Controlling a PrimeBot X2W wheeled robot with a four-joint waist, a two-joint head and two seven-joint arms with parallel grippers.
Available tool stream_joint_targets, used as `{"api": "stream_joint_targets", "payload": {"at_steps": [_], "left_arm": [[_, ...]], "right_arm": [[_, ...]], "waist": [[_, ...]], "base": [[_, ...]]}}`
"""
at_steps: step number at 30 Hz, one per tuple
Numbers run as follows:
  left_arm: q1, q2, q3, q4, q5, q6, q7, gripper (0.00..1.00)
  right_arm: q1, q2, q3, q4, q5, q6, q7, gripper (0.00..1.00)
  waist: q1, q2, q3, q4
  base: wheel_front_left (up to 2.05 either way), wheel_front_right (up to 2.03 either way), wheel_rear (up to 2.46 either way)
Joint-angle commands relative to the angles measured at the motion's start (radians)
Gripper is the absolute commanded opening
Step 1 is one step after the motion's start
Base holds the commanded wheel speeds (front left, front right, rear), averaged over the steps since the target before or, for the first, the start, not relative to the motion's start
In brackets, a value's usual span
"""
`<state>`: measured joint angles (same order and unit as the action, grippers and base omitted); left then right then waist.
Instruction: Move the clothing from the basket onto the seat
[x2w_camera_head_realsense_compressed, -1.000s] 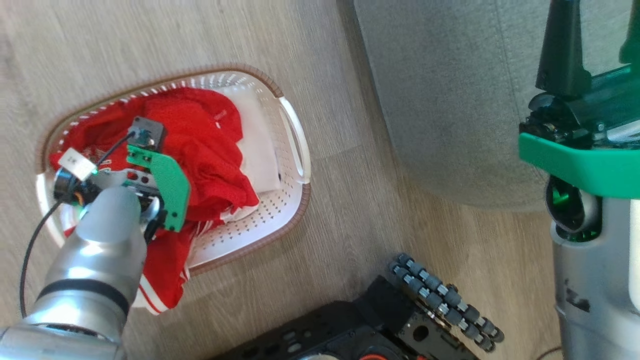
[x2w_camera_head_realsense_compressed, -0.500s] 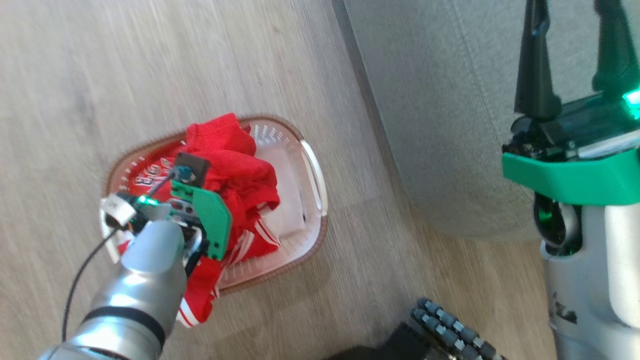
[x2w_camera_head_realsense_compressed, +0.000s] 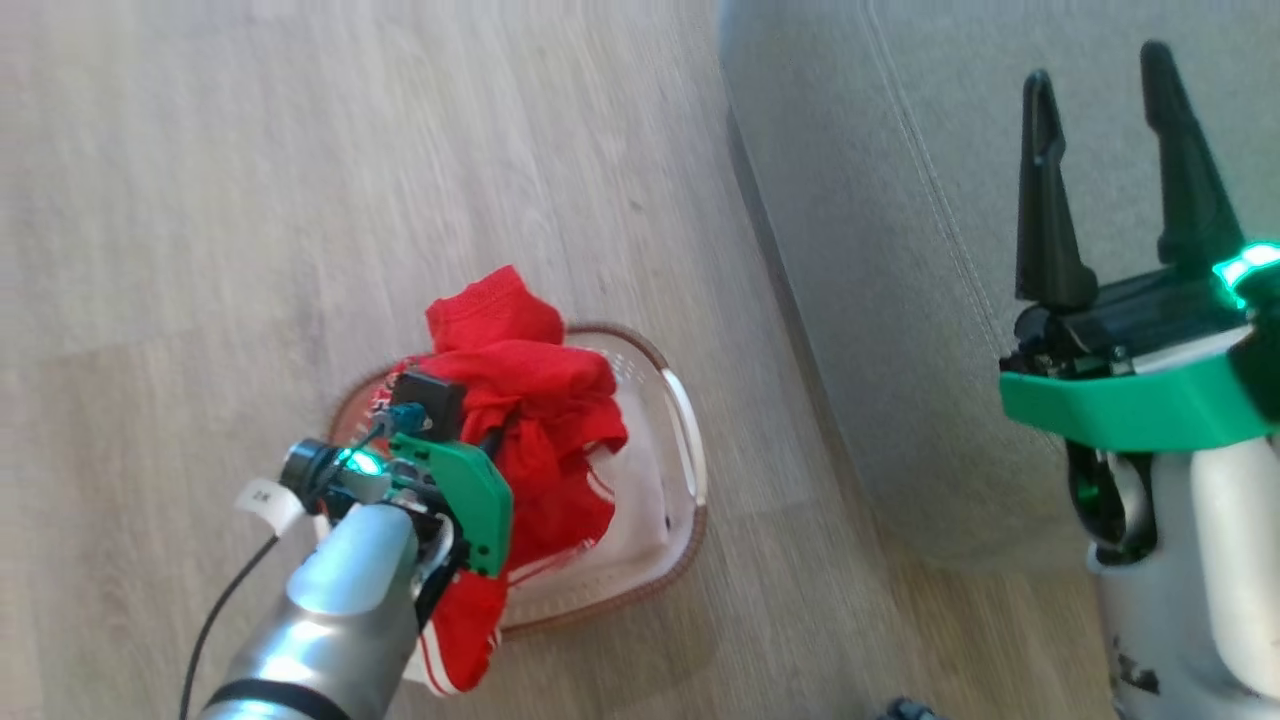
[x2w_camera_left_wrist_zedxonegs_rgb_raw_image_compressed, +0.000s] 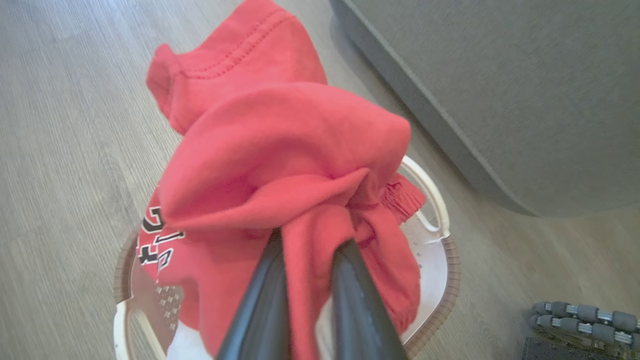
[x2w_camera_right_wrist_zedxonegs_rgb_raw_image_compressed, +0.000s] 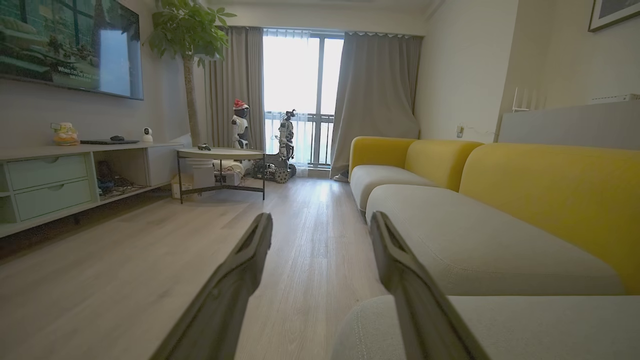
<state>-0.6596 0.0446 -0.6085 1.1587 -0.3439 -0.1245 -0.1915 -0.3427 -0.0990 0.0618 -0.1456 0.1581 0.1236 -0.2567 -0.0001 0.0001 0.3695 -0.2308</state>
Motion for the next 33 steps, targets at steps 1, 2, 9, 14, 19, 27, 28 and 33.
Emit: {"api": "stream_joint_targets", "payload": {"at_steps": [1, 2, 9, 14, 19, 27, 28, 33], "left_arm": [[0.000, 0.006, 0.007, -0.046, -0.022, -0.006, -0.025, 0.00], [0.004, 0.006, -0.001, -0.060, -0.033, -0.006, -0.030, 0.00], [0.012, 0.006, -0.037, -0.154, -0.093, -0.006, -0.057, 0.00], [0.024, 0.009, -0.041, -0.226, -0.117, -0.006, -0.065, 0.00], [0.040, 0.024, -0.032, -0.318, -0.130, -0.005, -0.068, 0.00], [0.062, 0.058, -0.006, -0.497, -0.154, 0.015, -0.053, 0.00], [0.063, 0.065, -0.005, -0.527, -0.154, 0.020, -0.044, 0.00], [0.064, 0.107, 0.000, -0.716, -0.152, 0.053, 0.018, 0.00]], "right_arm": [[0.015, -0.010, 0.014, -0.025, 0.000, 0.007, -0.005, 1.00], [0.022, -0.013, 0.015, -0.022, 0.001, 0.007, -0.005, 1.00], [0.062, -0.028, 0.025, -0.003, 0.009, 0.007, -0.005, 1.00], [0.093, -0.034, 0.032, 0.013, 0.015, 0.007, -0.005, 1.00], [0.133, -0.034, 0.039, 0.028, 0.022, 0.007, -0.005, 1.00], [0.187, -0.029, 0.046, 0.041, 0.031, 0.007, -0.005, 1.00], [0.194, -0.029, 0.048, 0.042, 0.032, 0.007, -0.005, 1.00], [0.230, -0.029, 0.060, 0.050, 0.038, 0.007, -0.005, 1.00]], "waist": [[0.0001, -0.0001, -0.055, 0.040], [0.0001, -0.0001, -0.067, 0.047], [0.0001, -0.0001, -0.146, 0.092], [0.0001, -0.0001, -0.208, 0.116], [0.0001, -0.0001, -0.266, 0.136], [0.0001, -0.0001, -0.325, 0.159], [0.0001, -0.0001, -0.331, 0.162], [0.0001, -0.0001, -0.362, 0.175]], "base": [[0.00, 0.00, 0.00], [0.00, 0.00, 0.00], [0.00, 0.00, 0.00], [0.00, 0.00, 0.00], [0.00, 0.00, 0.00], [0.00, 0.00, 0.00], [0.00, 0.00, 0.00], [0.00, 0.00, 0.00]]}}
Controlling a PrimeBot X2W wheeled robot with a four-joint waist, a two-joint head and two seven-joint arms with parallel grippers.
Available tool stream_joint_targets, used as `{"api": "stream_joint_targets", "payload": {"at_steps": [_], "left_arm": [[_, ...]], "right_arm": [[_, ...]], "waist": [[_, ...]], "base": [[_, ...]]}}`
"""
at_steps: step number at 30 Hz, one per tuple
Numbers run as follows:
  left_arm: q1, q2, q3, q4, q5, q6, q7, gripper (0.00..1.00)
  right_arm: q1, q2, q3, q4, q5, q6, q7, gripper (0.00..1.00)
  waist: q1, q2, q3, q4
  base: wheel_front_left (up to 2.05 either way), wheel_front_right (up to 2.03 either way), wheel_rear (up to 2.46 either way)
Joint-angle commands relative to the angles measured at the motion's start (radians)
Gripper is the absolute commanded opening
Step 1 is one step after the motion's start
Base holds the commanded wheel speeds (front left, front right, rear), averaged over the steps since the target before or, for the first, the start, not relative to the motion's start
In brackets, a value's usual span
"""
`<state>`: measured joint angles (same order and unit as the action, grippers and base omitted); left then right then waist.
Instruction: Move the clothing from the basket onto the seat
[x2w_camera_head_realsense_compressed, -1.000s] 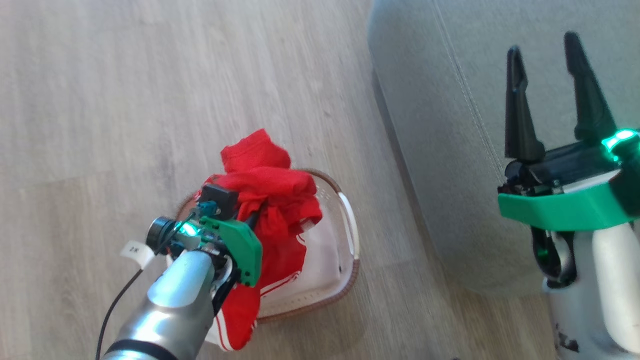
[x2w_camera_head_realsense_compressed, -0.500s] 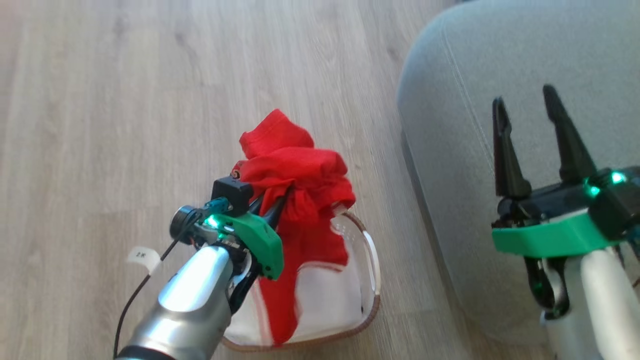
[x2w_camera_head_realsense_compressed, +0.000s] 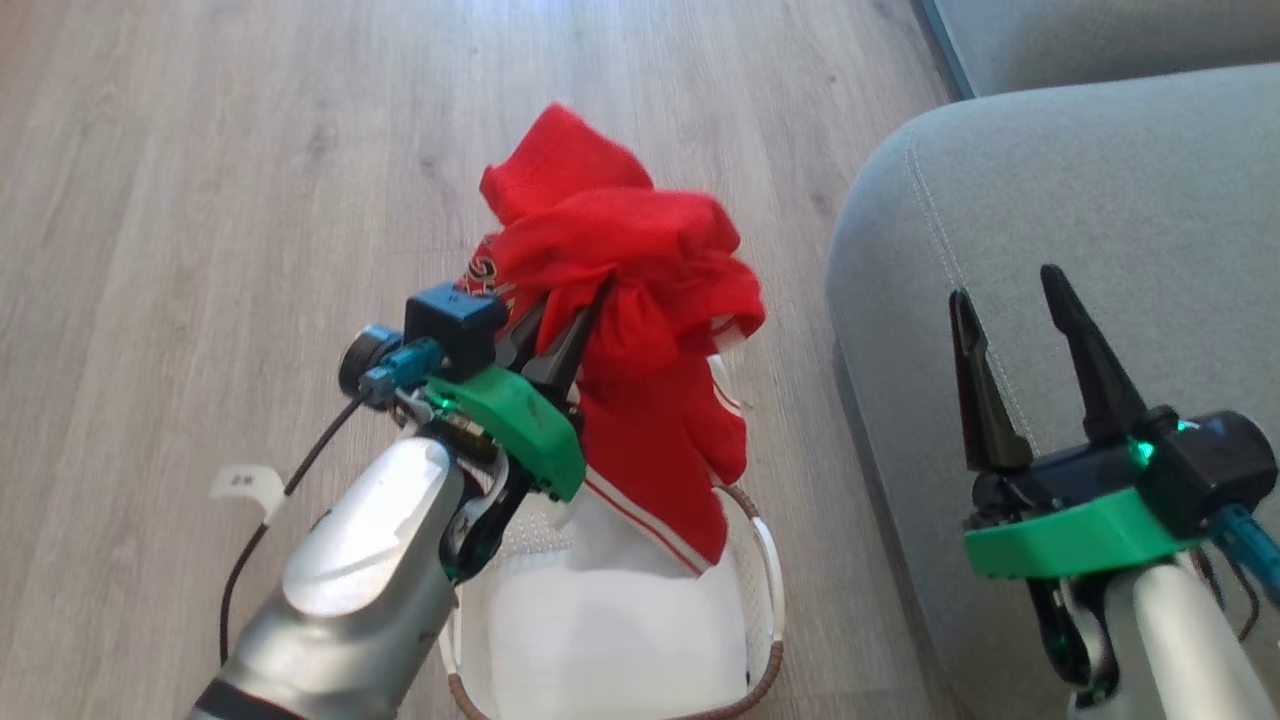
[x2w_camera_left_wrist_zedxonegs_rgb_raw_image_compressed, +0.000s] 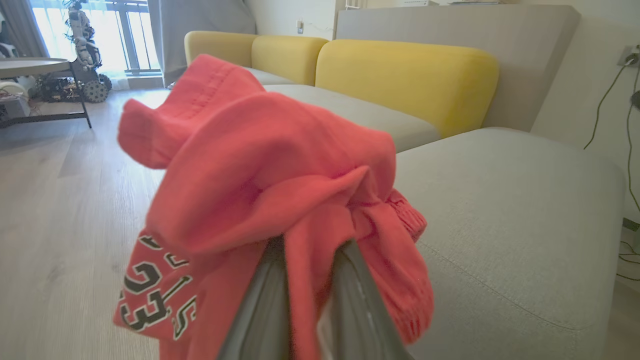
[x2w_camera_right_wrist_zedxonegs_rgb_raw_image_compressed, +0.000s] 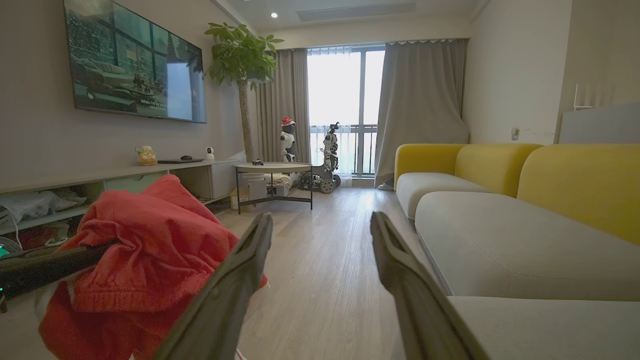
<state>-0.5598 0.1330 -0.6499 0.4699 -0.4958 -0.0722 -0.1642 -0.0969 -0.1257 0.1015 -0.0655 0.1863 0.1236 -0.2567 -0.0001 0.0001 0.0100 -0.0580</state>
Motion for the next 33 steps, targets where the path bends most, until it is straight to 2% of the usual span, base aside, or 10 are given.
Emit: {"api": "stream_joint_targets", "payload": {"at_steps": [1, 8, 14, 27, 33], "left_arm": [[-0.037, 0.025, 0.042, -0.057, 0.001, 0.006, 0.003, 0.00], [-0.054, 0.059, 0.052, -0.235, -0.003, 0.037, 0.080, 0.00], [-0.052, 0.082, 0.063, -0.315, -0.010, 0.059, 0.118, 0.00], [-0.031, 0.086, 0.050, -0.355, -0.023, 0.070, 0.130, 0.00], [-0.031, 0.080, 0.040, -0.349, -0.027, 0.067, 0.128, 0.00]], "right_arm": [[-0.010, -0.003, 0.023, -0.029, 0.011, 0.007, -0.005, 1.00], [0.017, -0.003, 0.053, -0.023, 0.018, 0.007, -0.005, 1.00], [0.024, -0.007, 0.076, -0.020, 0.022, 0.007, -0.005, 1.00], [0.001, -0.048, 0.143, -0.010, 0.041, 0.007, -0.005, 1.00], [-0.045, -0.089, 0.249, 0.042, 0.076, 0.007, -0.005, 1.00]], "waist": [[0.0001, -0.0001, -0.005, 0.003], [0.0001, -0.0001, -0.013, 0.010], [0.0001, -0.0001, -0.010, 0.010], [0.0001, -0.0001, -0.002, 0.019], [0.0001, -0.0001, 0.001, 0.031]], "base": [[0.00, 0.00, 0.00], [0.00, 0.00, 0.00], [0.00, 0.00, 0.00], [0.00, 0.00, 0.00], [0.00, 0.00, 0.00]]}}
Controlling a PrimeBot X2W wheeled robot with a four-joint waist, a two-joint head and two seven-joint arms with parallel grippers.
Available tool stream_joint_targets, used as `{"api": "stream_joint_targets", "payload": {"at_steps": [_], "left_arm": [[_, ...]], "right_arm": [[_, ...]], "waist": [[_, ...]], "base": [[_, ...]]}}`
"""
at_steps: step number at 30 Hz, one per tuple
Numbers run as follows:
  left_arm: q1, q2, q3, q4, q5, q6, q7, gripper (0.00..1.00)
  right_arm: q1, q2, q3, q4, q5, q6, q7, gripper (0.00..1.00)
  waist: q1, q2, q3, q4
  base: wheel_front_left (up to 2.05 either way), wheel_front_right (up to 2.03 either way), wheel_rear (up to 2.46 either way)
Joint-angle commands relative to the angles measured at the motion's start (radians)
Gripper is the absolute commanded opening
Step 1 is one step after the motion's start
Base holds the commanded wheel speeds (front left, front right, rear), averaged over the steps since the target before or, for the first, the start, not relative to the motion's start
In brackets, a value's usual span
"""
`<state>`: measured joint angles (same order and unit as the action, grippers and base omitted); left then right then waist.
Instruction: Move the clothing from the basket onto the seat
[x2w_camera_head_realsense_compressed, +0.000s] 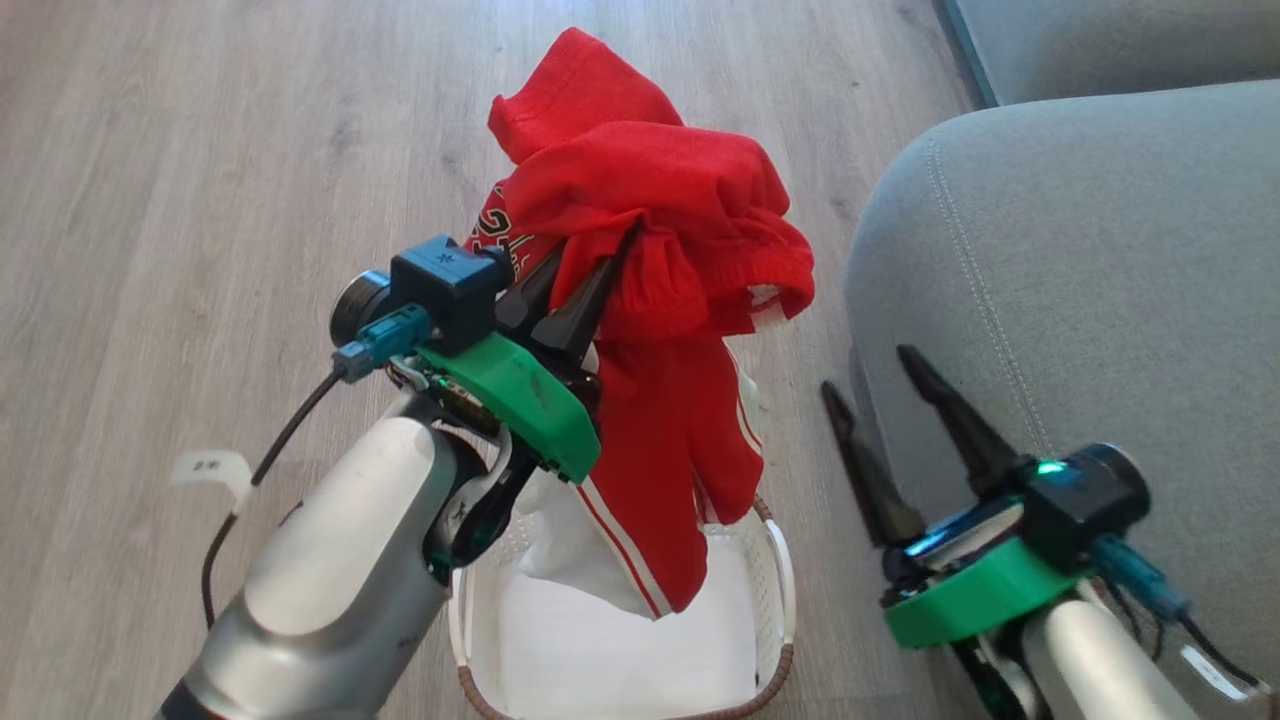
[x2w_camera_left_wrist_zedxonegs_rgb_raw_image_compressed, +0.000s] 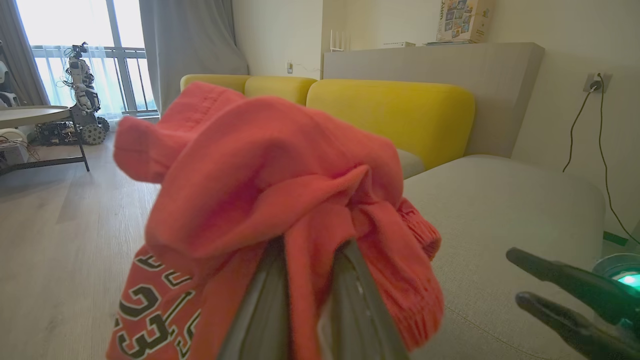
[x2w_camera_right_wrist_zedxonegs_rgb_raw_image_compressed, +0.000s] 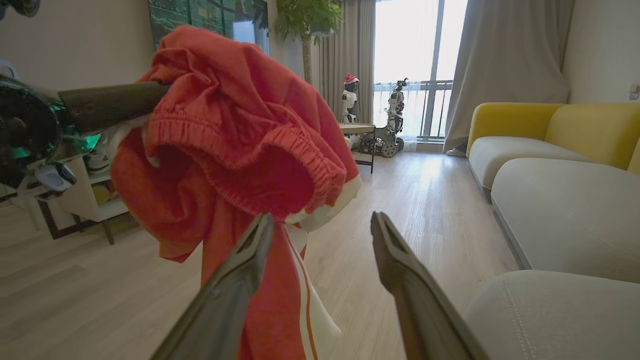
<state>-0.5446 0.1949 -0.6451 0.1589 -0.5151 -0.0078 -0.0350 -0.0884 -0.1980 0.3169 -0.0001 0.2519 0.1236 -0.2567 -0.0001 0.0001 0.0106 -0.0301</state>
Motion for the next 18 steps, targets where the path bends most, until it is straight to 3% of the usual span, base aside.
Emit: {"api": "stream_joint_targets", "payload": {"at_steps": [1, 18], "left_arm": [[-0.046, 0.017, 0.033, -0.037, -0.008, 0.002, -0.002, 0.00], [-0.067, -0.001, 0.008, -0.020, -0.014, -0.006, -0.003, 0.00]], "right_arm": [[-0.066, -0.023, 0.053, -0.015, 0.016, 0.007, -0.005, 1.00], [-0.306, -0.052, 0.332, 0.182, 0.067, 0.007, -0.005, 1.00]], "waist": [[0.0001, -0.0001, 0.001, 0.005], [0.0001, -0.0001, 0.025, 0.048]], "base": [[0.00, 0.00, 0.00], [0.00, 0.00, 0.00]]}}
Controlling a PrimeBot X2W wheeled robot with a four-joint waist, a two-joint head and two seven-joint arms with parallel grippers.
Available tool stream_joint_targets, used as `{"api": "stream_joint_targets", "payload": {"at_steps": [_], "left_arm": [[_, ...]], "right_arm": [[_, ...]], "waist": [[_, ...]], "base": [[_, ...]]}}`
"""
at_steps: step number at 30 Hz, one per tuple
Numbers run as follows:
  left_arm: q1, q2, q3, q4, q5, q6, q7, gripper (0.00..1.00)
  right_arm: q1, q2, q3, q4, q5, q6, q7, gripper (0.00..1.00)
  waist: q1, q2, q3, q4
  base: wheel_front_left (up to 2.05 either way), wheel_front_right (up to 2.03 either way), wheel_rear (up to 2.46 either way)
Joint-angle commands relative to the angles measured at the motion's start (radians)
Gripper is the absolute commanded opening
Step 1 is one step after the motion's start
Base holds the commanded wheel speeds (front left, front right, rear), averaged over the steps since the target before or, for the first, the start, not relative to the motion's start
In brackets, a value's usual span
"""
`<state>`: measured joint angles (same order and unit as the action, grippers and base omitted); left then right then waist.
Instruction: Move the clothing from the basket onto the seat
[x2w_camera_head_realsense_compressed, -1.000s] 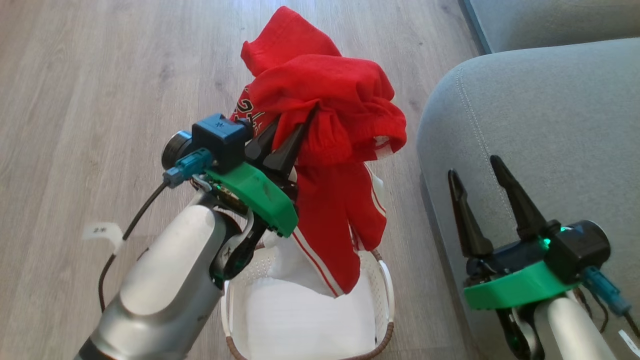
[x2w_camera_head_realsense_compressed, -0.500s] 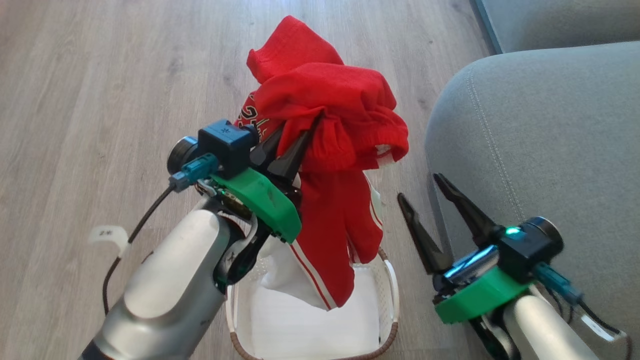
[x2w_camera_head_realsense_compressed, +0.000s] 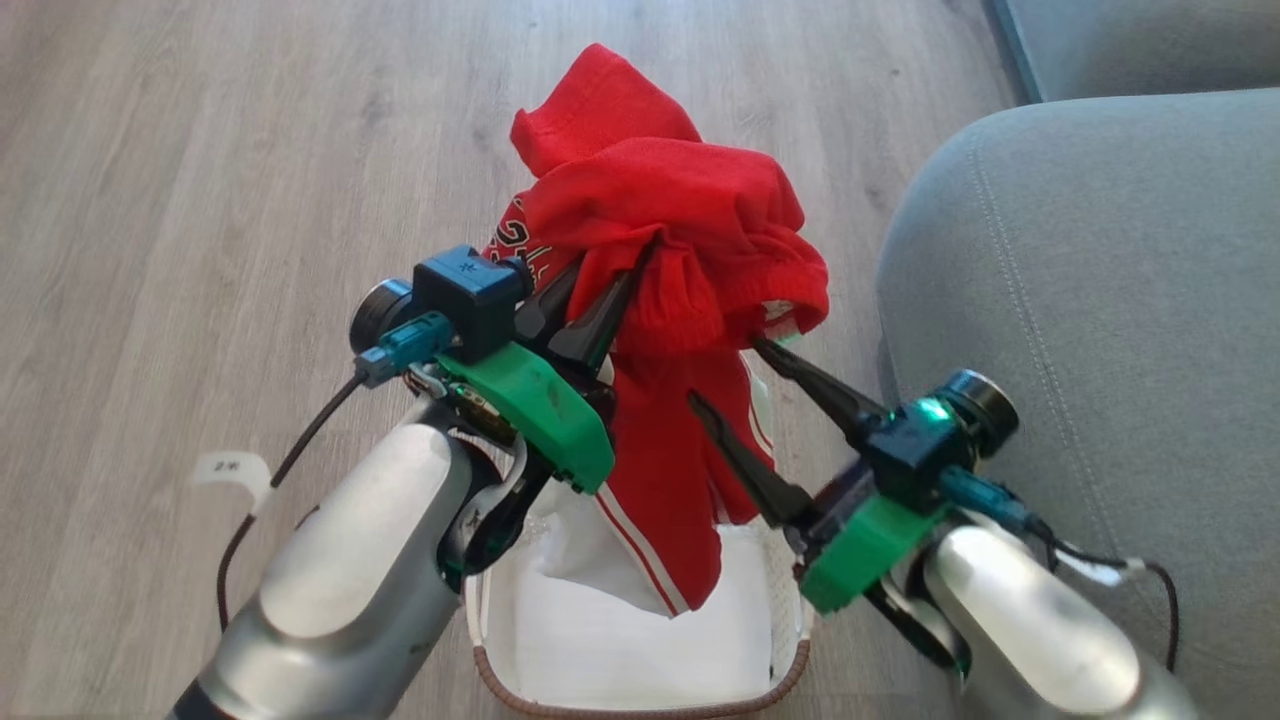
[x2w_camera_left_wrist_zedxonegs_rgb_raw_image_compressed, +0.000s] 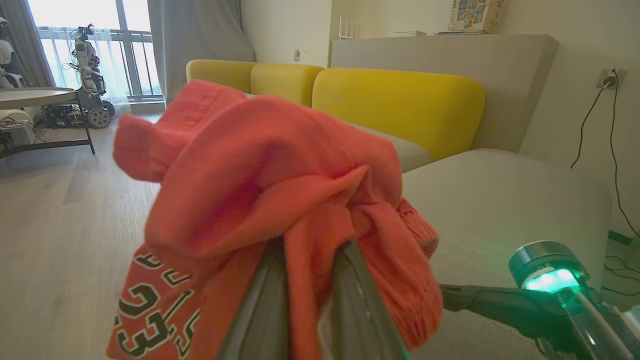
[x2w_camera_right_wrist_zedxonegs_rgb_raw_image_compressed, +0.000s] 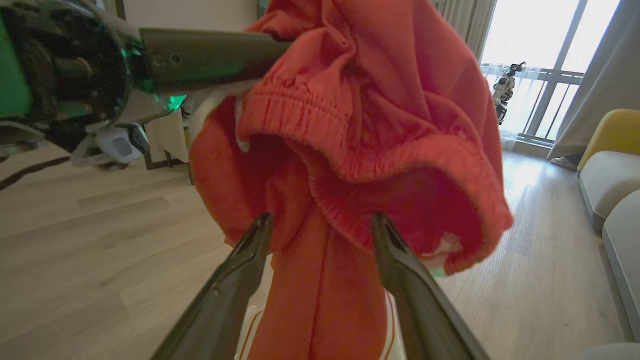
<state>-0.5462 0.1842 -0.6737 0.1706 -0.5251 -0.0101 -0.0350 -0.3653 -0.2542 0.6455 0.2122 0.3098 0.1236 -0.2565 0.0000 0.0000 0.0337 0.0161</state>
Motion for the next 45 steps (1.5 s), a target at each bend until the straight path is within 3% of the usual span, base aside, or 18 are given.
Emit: {"api": "stream_joint_targets", "payload": {"at_steps": [1, 17, 26, 34, 35, 36, 37, 45], "left_arm": [[-0.068, 0.008, 0.035, -0.030, -0.005, -0.004, -0.004, 0.00], [-0.101, -0.049, -0.021, 0.006, -0.011, -0.030, -0.009, 0.00], [-0.105, -0.086, -0.067, 0.032, -0.021, -0.042, -0.010, 0.00], [-0.113, -0.094, -0.077, 0.046, -0.029, -0.044, -0.015, 0.00], [-0.114, -0.094, -0.076, 0.048, -0.030, -0.043, -0.016, 0.00], [-0.115, -0.093, -0.076, 0.049, -0.030, -0.043, -0.017, 0.00], [-0.115, -0.092, -0.075, 0.051, -0.031, -0.042, -0.019, 0.00], [-0.117, -0.074, -0.057, 0.061, -0.039, -0.030, -0.031, 0.00]], "right_arm": [[-0.045, 0.008, 0.012, -0.014, 0.009, 0.007, -0.005, 1.00], [-0.224, 0.080, 0.088, 0.322, 0.033, 0.007, -0.005, 1.00], [-0.251, 0.141, 0.060, 0.420, 0.029, 0.007, -0.005, 1.00], [-0.271, 0.156, 0.054, 0.455, 0.045, 0.007, -0.005, 1.00], [-0.273, 0.157, 0.050, 0.457, 0.047, 0.007, -0.005, 0.64], [-0.275, 0.158, 0.046, 0.457, 0.048, 0.007, -0.005, 0.13], [-0.276, 0.158, 0.044, 0.456, 0.048, 0.007, -0.005, 0.00], [-0.241, 0.137, -0.003, 0.386, 0.051, 0.007, -0.005, 0.00]], "waist": [[0.0000, 0.0000, 0.004, 0.006], [0.0000, 0.0000, 0.024, 0.094], [0.0000, 0.0000, 0.012, 0.141], [0.0000, 0.0000, 0.017, 0.155], [0.0000, 0.0000, 0.018, 0.154], [0.0000, 0.0000, 0.019, 0.154], [0.0000, 0.0000, 0.020, 0.153], [0.0000, 0.0000, 0.020, 0.129]], "base": [[0.00, 0.00, 0.00], [0.00, 0.00, 0.00], [0.00, 0.00, 0.00], [0.00, 0.00, 0.00], [0.00, 0.00, 0.00], [0.00, 0.00, 0.00], [0.00, 0.00, 0.00], [0.00, 0.00, 0.00]]}}
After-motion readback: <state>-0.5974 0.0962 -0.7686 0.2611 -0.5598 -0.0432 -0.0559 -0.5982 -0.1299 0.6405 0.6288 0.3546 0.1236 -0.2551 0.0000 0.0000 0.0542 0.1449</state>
